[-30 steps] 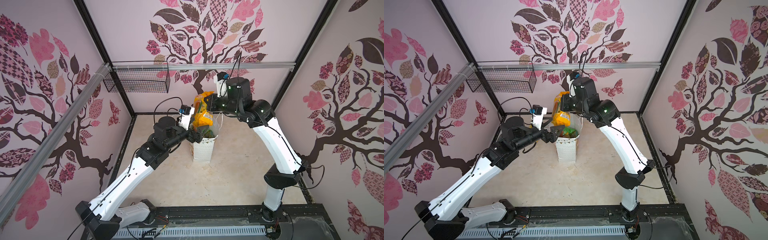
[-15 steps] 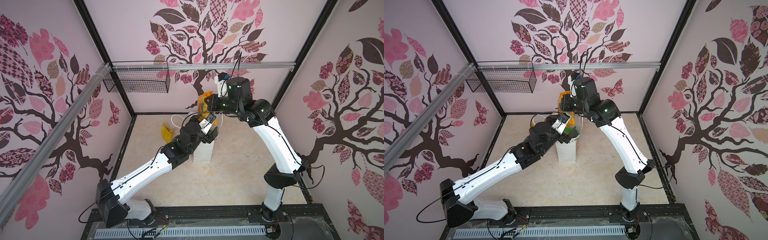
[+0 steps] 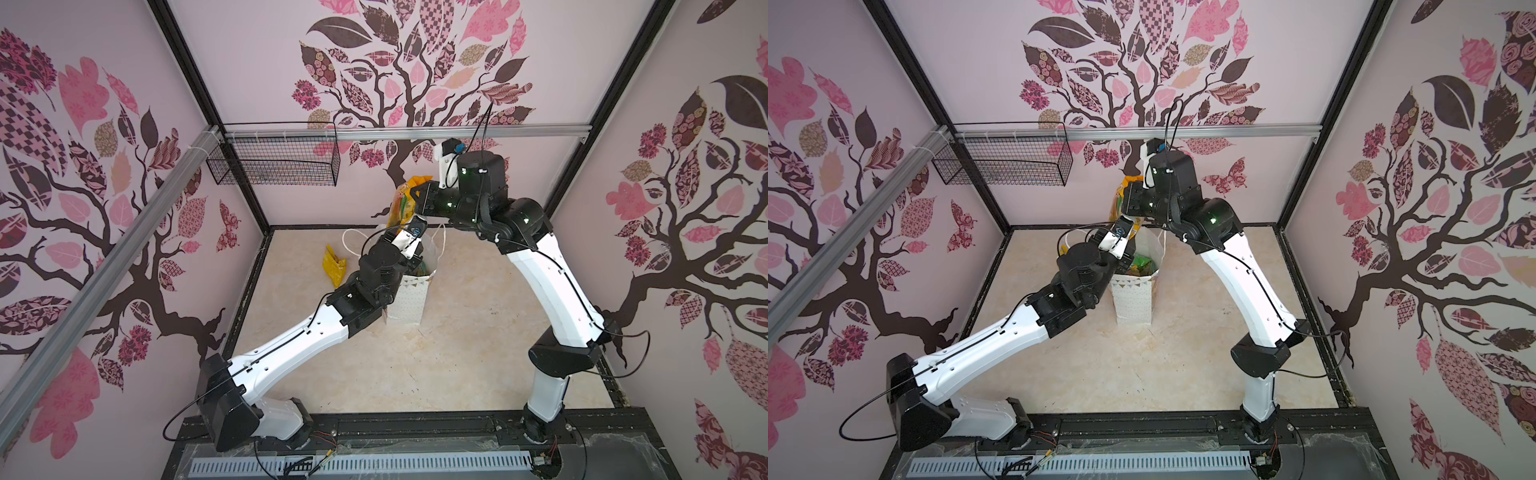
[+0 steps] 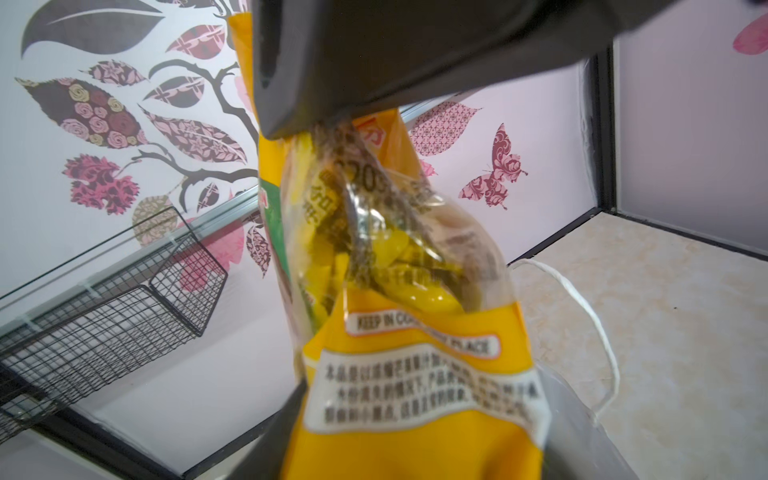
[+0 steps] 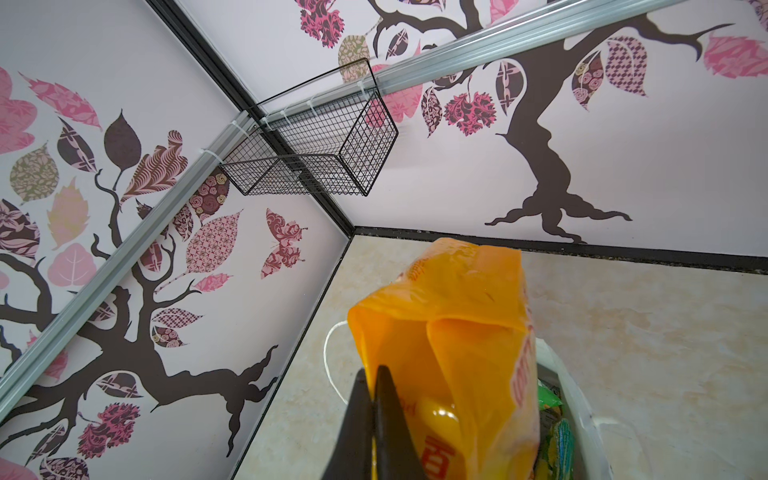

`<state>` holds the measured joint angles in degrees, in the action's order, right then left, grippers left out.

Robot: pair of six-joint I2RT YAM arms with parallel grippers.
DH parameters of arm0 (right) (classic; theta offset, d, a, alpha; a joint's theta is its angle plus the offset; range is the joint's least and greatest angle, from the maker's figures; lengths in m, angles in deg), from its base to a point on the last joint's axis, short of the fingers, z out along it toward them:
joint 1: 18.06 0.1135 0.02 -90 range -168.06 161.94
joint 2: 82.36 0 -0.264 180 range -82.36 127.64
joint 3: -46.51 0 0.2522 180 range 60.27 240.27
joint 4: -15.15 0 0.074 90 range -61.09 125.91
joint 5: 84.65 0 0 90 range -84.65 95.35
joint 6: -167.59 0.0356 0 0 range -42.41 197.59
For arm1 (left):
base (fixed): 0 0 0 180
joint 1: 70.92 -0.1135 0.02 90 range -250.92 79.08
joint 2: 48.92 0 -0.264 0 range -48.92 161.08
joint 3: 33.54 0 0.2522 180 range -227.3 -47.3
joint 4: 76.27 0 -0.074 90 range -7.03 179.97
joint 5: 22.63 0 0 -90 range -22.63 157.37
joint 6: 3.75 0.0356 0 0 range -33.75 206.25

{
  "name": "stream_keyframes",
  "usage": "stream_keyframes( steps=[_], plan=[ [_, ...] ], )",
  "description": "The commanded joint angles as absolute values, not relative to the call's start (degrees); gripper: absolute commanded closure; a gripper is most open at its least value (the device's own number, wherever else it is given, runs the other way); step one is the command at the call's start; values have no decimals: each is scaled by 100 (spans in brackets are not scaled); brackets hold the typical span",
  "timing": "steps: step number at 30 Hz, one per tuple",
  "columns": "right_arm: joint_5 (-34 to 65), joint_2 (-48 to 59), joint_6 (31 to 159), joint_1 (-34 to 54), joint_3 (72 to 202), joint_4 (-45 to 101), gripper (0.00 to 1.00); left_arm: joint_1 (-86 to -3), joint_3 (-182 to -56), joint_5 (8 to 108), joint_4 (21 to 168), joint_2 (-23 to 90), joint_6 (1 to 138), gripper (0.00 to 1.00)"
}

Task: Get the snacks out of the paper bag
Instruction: 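Grasp the raised gummy bag with the left gripper below the right gripper, then carry the gummy bag away with the left gripper while the right opens and withdraws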

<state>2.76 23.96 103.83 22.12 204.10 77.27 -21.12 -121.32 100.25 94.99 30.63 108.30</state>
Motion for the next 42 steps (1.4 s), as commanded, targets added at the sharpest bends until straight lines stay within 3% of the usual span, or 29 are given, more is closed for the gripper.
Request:
stream_keyframes(
  steps=[1,8,12,19,30,42],
  plan=[
    [377,1977,10263,2274,20299,7548,81,-2159,-12161,10062,10020,2934,10628,70],
    [255,1502,10190,2275,19727,7133,47,-2192,-12245,9854,9845,2743,10375,100],
    [219,1217,10084,2279,19489,6907,26,-2217,-12373,9719,9662,2617,10162,100],
    [-25,191,9730,2273,18072,5809,1,-2667,-12664,9233,9116,2291,9224,100],
    [-350,-1876,9129,2281,14646,2982,1,-3874,-12901,8163,8365,1693,7557,100],
    [-292,-2075,9165,2273,13956,3524,1,-6591,-12775,5909,7845,1584,5166,100]
  ],
)
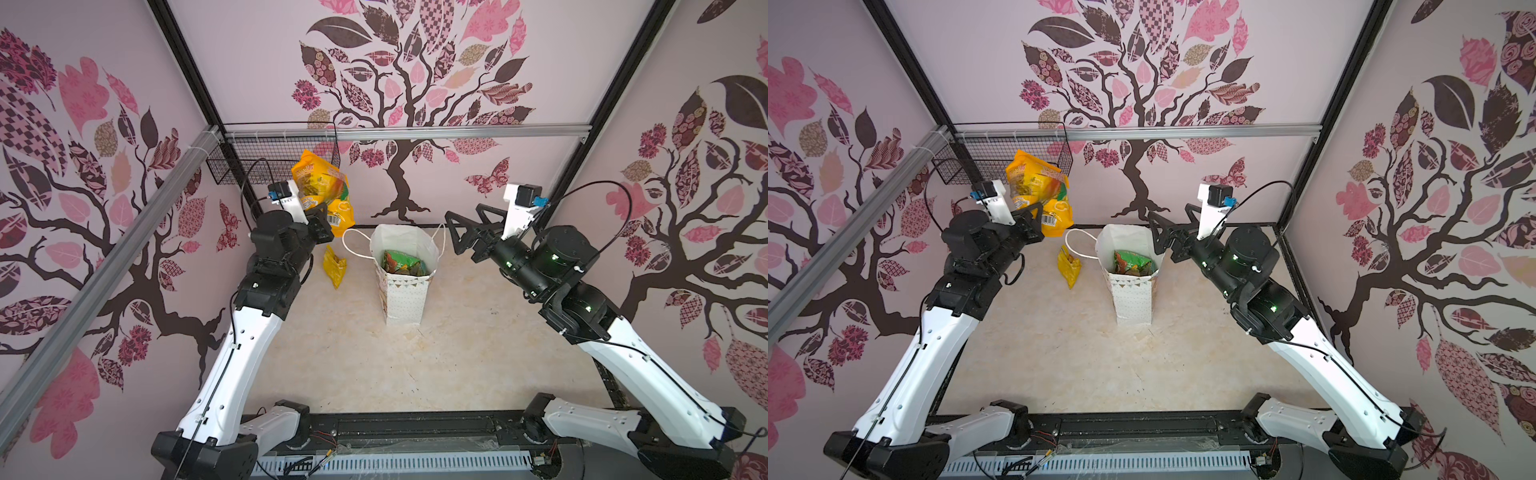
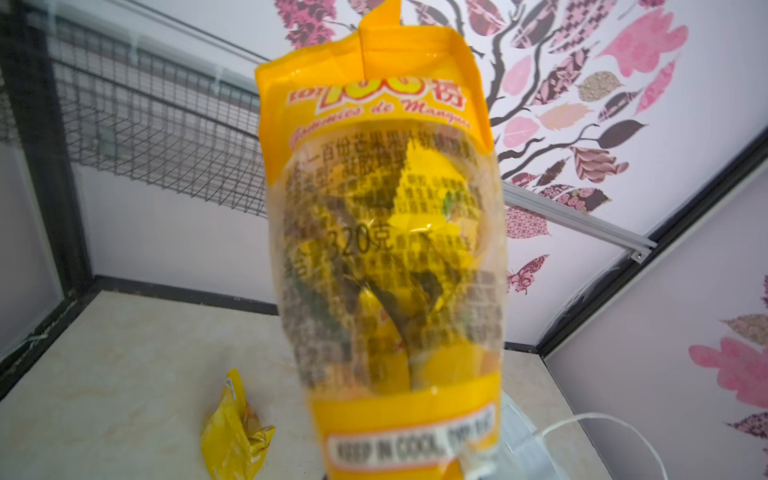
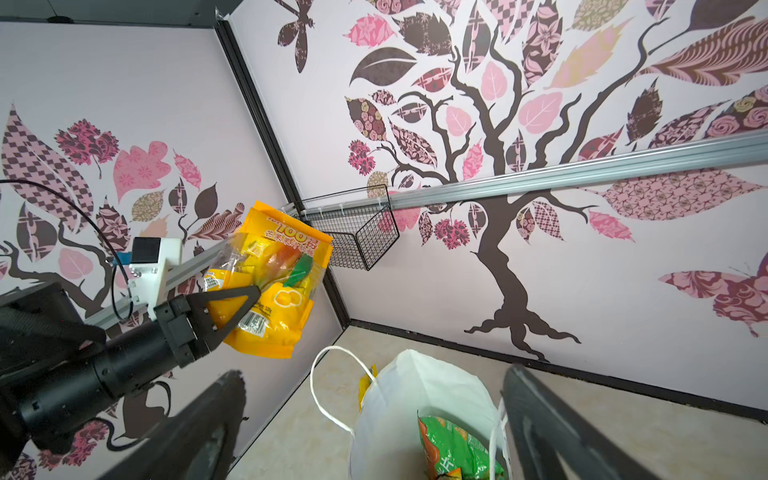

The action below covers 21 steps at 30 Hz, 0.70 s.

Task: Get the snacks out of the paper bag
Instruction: 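Carry the gummy bag away with the left gripper while the right opens and withdraws, then lower the gummy bag onto the table beside the yellow packet and release with left gripper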

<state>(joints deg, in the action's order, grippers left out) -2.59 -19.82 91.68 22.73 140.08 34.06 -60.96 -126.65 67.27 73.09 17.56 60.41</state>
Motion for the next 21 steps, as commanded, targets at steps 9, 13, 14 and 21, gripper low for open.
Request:
stream_keyframes(
  steps=[9,13,14,21],
  plan=[
    [-189,-2040,9310,2279,13707,3790,1,-7715,-11879,5120,8092,1854,4271,100],
    [-48,-1984,9348,2280,13669,3826,0,-8184,-11158,4680,8819,2186,3531,100],
    [-29,-1972,9342,2276,13668,3846,1,-8268,-11023,4647,8933,2294,3445,100],
    [25,-1978,9333,2272,13587,3940,1,-8709,-10347,4260,9657,3087,2824,100]
  ],
)
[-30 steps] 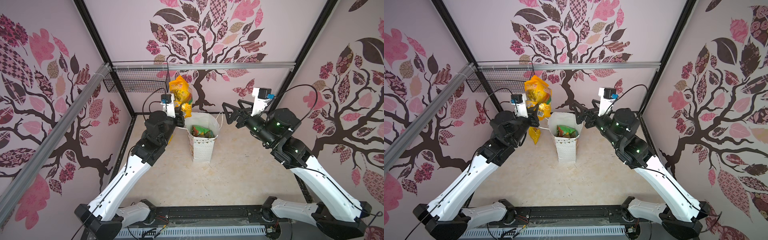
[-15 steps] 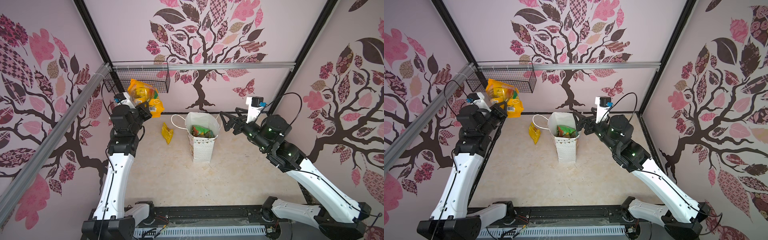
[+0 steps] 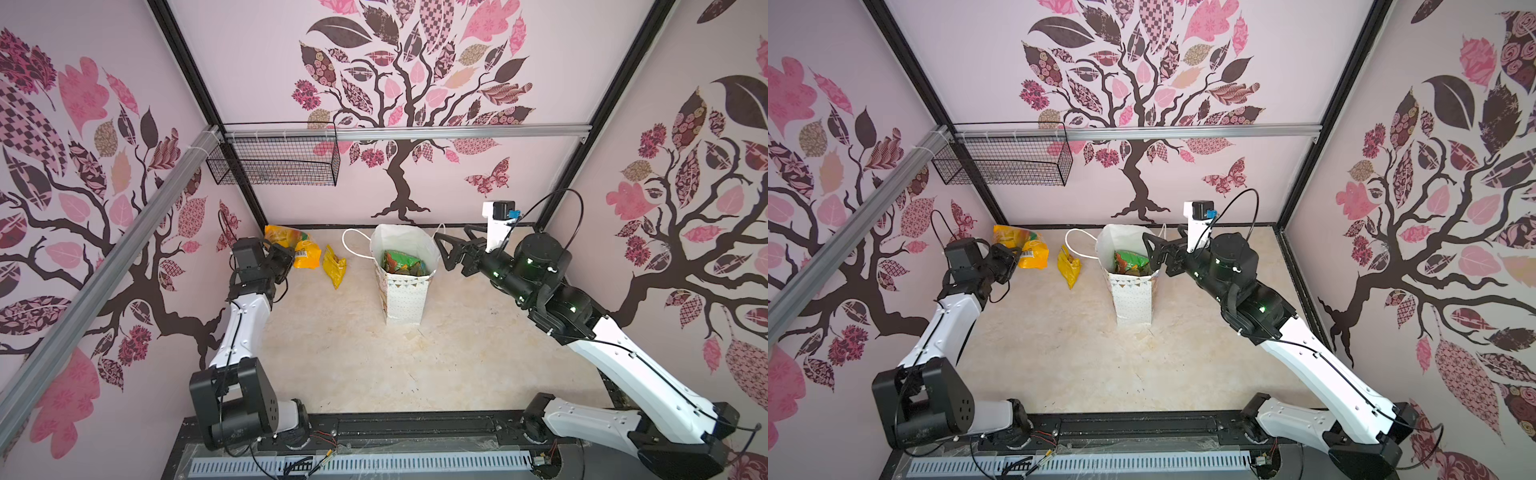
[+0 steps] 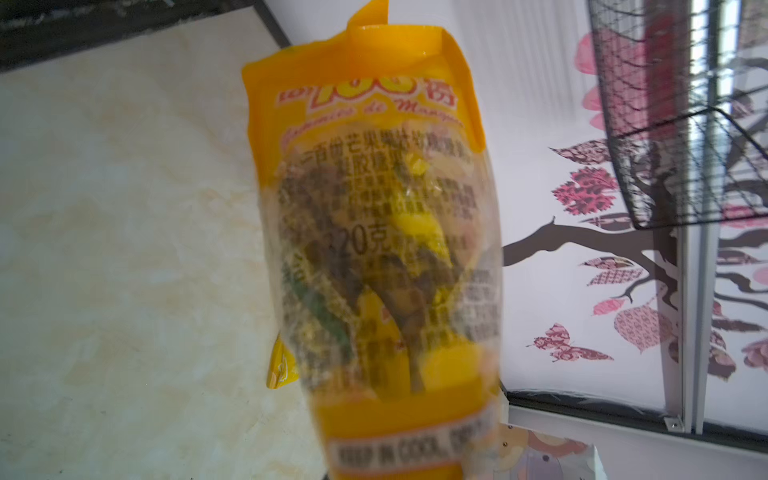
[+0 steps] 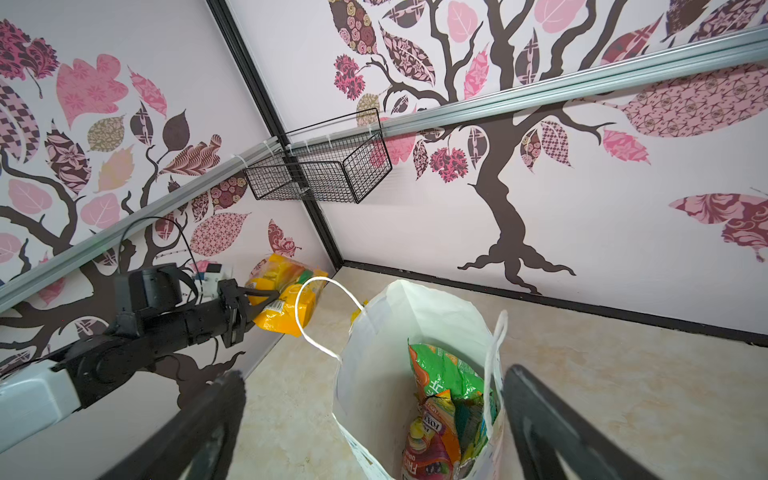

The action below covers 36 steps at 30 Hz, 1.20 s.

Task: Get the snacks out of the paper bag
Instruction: 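Lower the gummy bag onto the table beside the yellow packet and release with left gripper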

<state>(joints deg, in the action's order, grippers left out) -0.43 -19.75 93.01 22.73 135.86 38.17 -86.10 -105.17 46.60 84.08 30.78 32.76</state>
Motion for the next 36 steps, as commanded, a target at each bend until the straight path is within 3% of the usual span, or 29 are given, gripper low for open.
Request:
stream_keyframes(
  steps=[1,17,29,36],
  plan=[
    [37,-1978,9324,2276,13576,3966,0,-8745,-10245,4271,9794,3206,2754,100],
    [150,-2073,9411,2279,13504,4104,1,-8831,-10227,4077,10030,4965,3133,97],
    [257,-1971,9521,2279,13628,4122,1,-8835,-10276,5054,8155,4422,3540,59],
    [285,-1896,9547,2275,13725,4202,0,-8835,-10277,5557,7560,3936,3750,27]
  ],
)
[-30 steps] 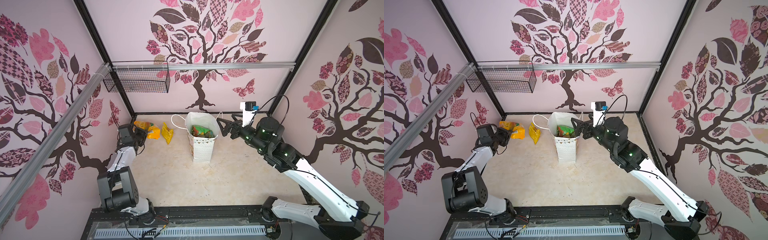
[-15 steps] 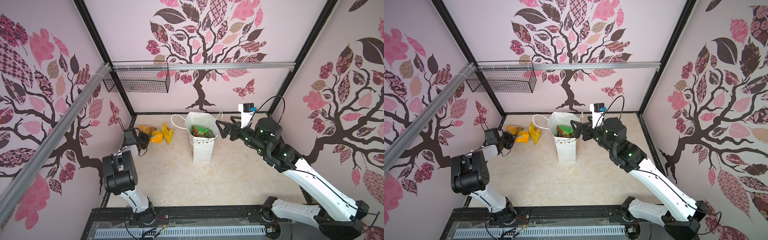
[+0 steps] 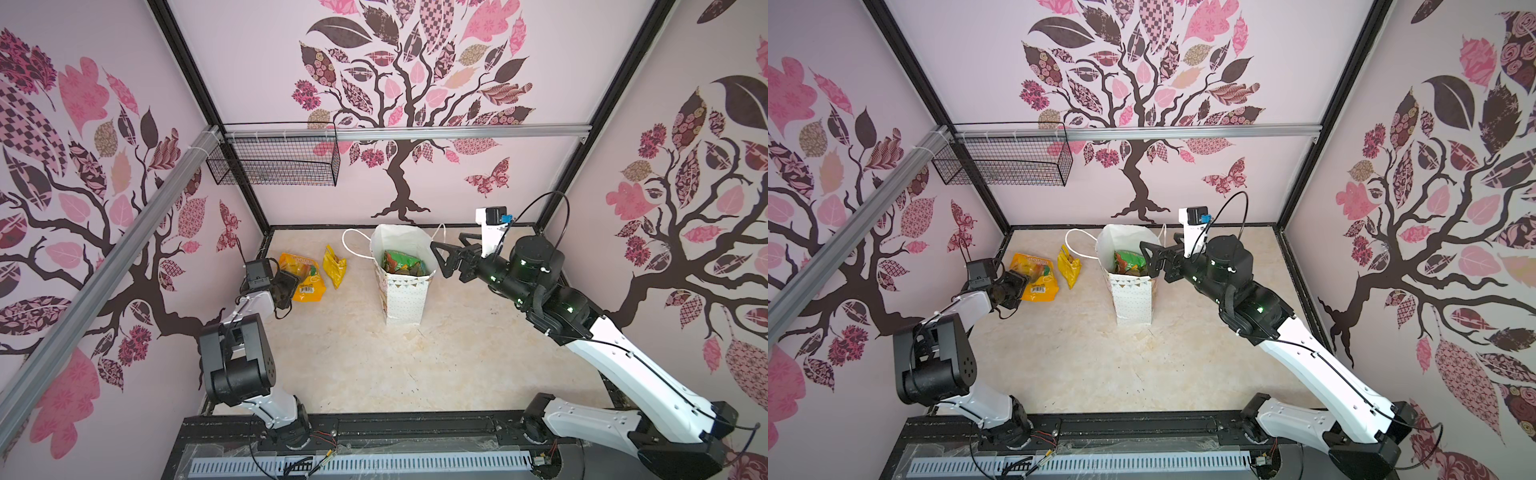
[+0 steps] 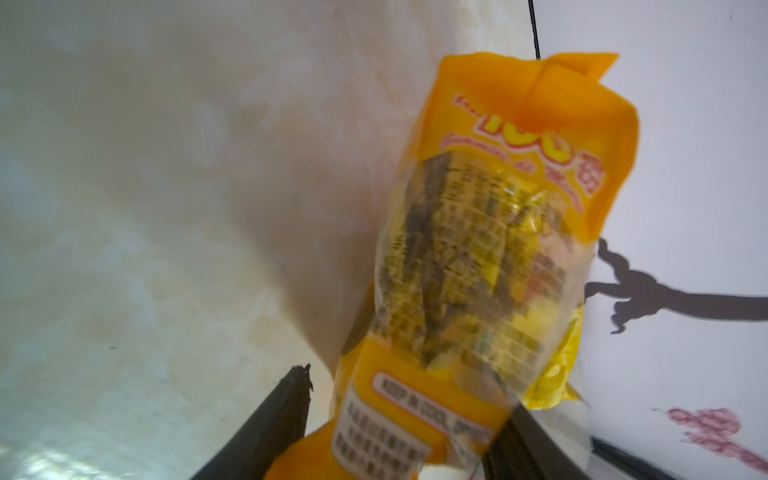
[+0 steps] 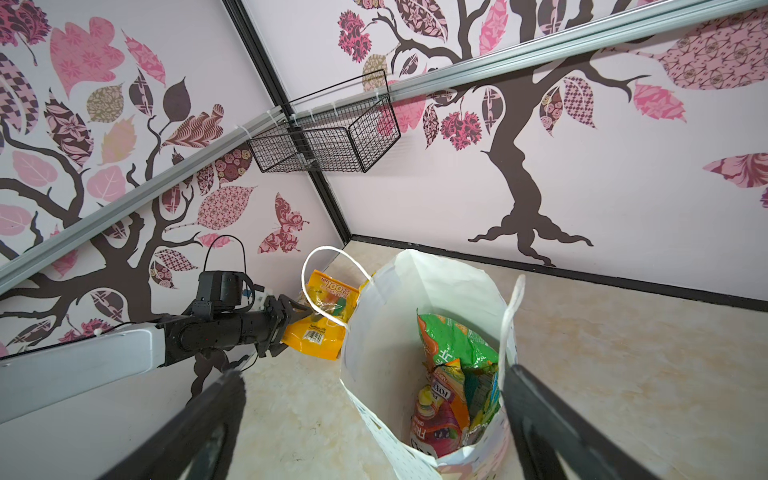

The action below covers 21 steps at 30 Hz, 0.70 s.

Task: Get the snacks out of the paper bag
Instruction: 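Lower the gummy bag onto the table beside the yellow packet and release with left gripper, then reach the right gripper into the paper bag while the left returns to the rim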

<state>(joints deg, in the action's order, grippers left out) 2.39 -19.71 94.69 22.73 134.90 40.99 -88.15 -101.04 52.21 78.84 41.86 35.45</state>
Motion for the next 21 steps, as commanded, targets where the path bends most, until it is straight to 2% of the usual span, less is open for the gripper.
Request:
stream_keyframes(
  steps=[1,4,7,14,21],
  plan=[
    [288,-1863,9560,2276,13771,4254,1,-8837,-10289,5602,7502,3831,3826,23],
    [345,-1716,9595,2278,13970,4442,1,-8838,-10334,5823,7308,3508,4107,9],
    [435,-1560,9605,2279,14180,4620,0,-8841,-10496,6091,6943,3199,4443,5],
    [629,-1055,9468,2281,14877,5138,0,-8707,-10934,5924,6415,2201,5220,3],
    [684,130,9196,2267,16540,6593,1,-7826,-11773,5083,6135,1485,6337,4]
  ],
)
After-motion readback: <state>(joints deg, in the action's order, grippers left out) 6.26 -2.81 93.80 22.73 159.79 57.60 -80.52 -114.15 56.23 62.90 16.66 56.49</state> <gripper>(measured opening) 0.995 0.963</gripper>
